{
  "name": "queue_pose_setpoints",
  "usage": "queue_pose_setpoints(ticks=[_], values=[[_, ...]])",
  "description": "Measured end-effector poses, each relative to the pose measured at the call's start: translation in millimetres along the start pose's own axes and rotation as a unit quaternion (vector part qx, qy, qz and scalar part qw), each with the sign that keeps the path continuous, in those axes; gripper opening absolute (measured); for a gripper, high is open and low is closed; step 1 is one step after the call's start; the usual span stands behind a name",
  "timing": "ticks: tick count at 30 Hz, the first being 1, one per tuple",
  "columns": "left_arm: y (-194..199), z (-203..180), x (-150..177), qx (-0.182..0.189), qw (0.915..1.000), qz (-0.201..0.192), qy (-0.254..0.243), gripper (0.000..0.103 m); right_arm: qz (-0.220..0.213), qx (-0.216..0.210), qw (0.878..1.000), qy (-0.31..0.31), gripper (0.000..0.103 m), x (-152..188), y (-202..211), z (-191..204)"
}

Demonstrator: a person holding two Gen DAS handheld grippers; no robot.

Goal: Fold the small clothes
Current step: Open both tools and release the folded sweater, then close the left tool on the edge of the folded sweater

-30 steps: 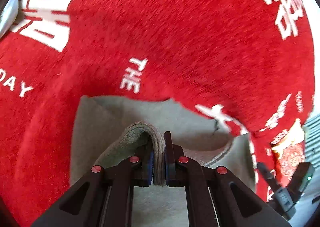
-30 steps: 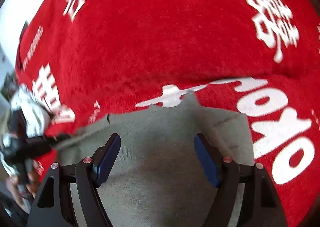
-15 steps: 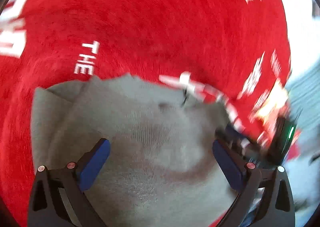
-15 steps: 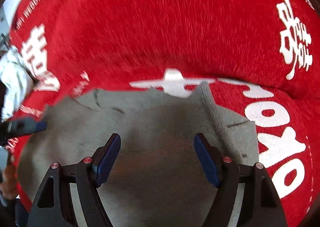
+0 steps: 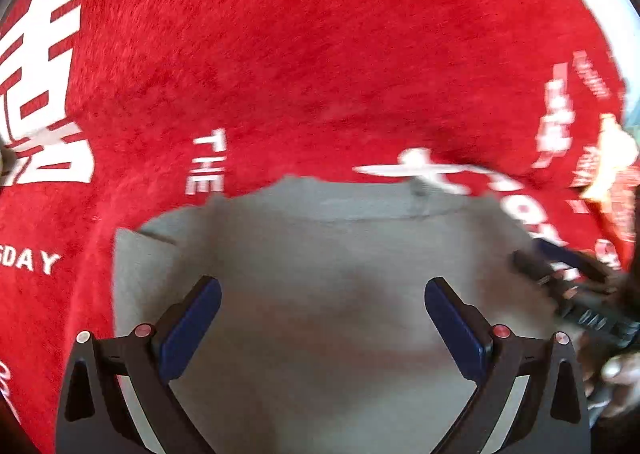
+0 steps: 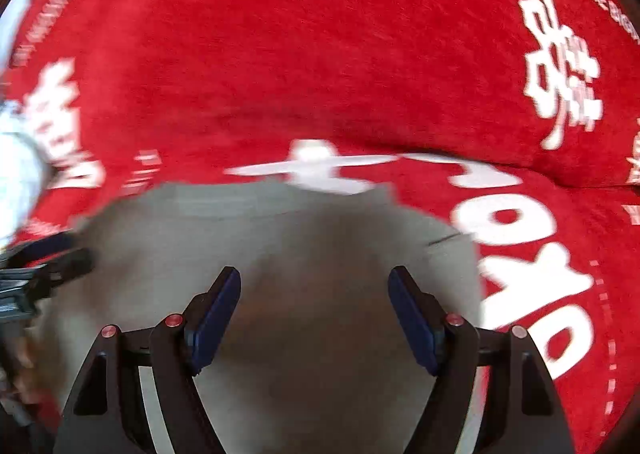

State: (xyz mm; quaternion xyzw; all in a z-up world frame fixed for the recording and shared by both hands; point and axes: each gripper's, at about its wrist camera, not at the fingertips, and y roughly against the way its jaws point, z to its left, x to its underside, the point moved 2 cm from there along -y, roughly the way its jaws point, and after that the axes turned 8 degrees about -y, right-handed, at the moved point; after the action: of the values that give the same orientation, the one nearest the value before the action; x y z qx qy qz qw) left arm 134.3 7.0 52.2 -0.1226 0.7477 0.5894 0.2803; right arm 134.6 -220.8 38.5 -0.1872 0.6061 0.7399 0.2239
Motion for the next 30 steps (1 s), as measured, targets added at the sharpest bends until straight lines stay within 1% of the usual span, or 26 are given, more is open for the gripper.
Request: queue_pose_setpoints(ticks=[1,2,3,4,5,6,7,8,9,10,11,12,13,15,17,19,21,22,24,25,26,27,28,30], values=[[5.1,-7.0,9.6,0.017,0.9999,0.002,0.001,0.102,0.001,-0.019,1.000,0.015,0.079,9.5,7.2,8.6],[4.2,-11.5,15.8,0.023,0.9997,0.010,0.001,0.102,0.005,-0.029,0.999,0.032,0.080,18.3,9.4,16.6],[0.4,-15.3,21.6,0.020,0.9996,0.017,-0.003,0.102,0.012,-0.029,0.998,0.053,0.079,27.6,9.3,23.6],[-3.0,-18.0,29.5,0.006,0.9996,0.025,-0.012,0.102,0.017,-0.014,0.997,0.073,0.079,36.4,6.5,27.4],[-8.9,-17.6,37.4,-0.023,0.9989,0.035,-0.022,0.102,0.017,0.012,0.996,0.090,0.079,43.7,1.4,26.9],[-12.6,-15.0,43.3,-0.049,0.9976,0.042,-0.027,0.102,0.015,0.043,0.994,0.096,0.079,47.9,-4.1,21.7],[-13.1,-13.6,47.1,-0.071,0.9962,0.038,-0.035,0.102,0.011,0.063,0.994,0.092,0.082,49.6,-7.0,14.5],[-12.5,-12.3,50.5,-0.080,0.9955,0.033,-0.039,0.102,0.003,0.057,0.996,0.072,0.083,49.1,-5.3,2.9],[-8.4,-10.1,52.3,-0.080,0.9957,0.034,-0.032,0.102,0.004,0.048,0.998,0.046,0.083,48.1,-3.1,-8.0],[-2.0,-7.5,54.3,-0.079,0.9961,0.034,-0.020,0.102,0.005,0.049,0.998,0.029,0.083,47.1,0.4,-17.0],[5.2,-5.1,56.6,-0.076,0.9966,0.031,-0.009,0.102,0.005,0.060,0.998,0.028,0.083,46.9,5.3,-21.0],[14.1,-2.0,59.3,-0.070,0.9973,0.022,0.003,0.102,0.005,0.070,0.997,0.030,0.083,47.0,8.6,-23.9],[30.0,1.8,65.1,-0.060,0.9980,0.005,0.018,0.102,0.004,0.080,0.996,0.028,0.083,48.3,15.7,-25.0],[48.4,11.6,79.6,-0.054,0.9975,-0.008,0.044,0.102,-0.005,0.068,0.998,0.012,0.083,52.2,33.2,-26.1],[63.9,28.8,101.2,-0.057,0.9951,-0.008,0.080,0.102,-0.013,0.053,0.998,-0.010,0.084,58.8,46.5,-24.6],[77.6,48.3,124.7,-0.059,0.9913,-0.008,0.117,0.102,-0.016,0.034,0.999,-0.029,0.084,68.9,55.5,-19.1],[87.8,68.4,149.5,-0.049,0.9857,-0.008,0.161,0.102,-0.015,0.018,0.999,-0.034,0.084,80.9,60.8,-7.5],[92.8,78.7,163.3,-0.026,0.9820,-0.013,0.187,0.102,-0.014,0.014,0.999,-0.031,0.084,86.1,61.8,-1.4],[91.6,86.4,179.3,0.003,0.9770,-0.012,0.213,0.102,-0.005,0.004,1.000,-0.018,0.084,98.0,59.9,17.1],[92.2,85.8,180.5,0.003,0.9776,-0.020,0.210,0.102,0.001,-0.001,1.000,-0.010,0.084,103.0,57.7,26.1],[93.4,82.4,180.3,-0.007,0.9785,-0.022,0.205,0.102,0.006,-0.003,1.000,-0.003,0.084,106.0,55.9,33.6],[90.8,78.4,178.4,-0.017,0.9779,-0.015,0.208,0.102,0.010,-0.006,1.000,0.005,0.084,109.5,53.5,42.4],[88.7,75.6,177.5,-0.018,0.9777,-0.016,0.209,0.102,0.014,-0.009,1.000,0.014,0.084,112.8,51.7,51.7],[82.6,66.7,170.7,0.006,0.9783,-0.029,0.205,0.102,0.016,-0.012,0.999,0.027,0.084,117.3,50.2,65.5]])
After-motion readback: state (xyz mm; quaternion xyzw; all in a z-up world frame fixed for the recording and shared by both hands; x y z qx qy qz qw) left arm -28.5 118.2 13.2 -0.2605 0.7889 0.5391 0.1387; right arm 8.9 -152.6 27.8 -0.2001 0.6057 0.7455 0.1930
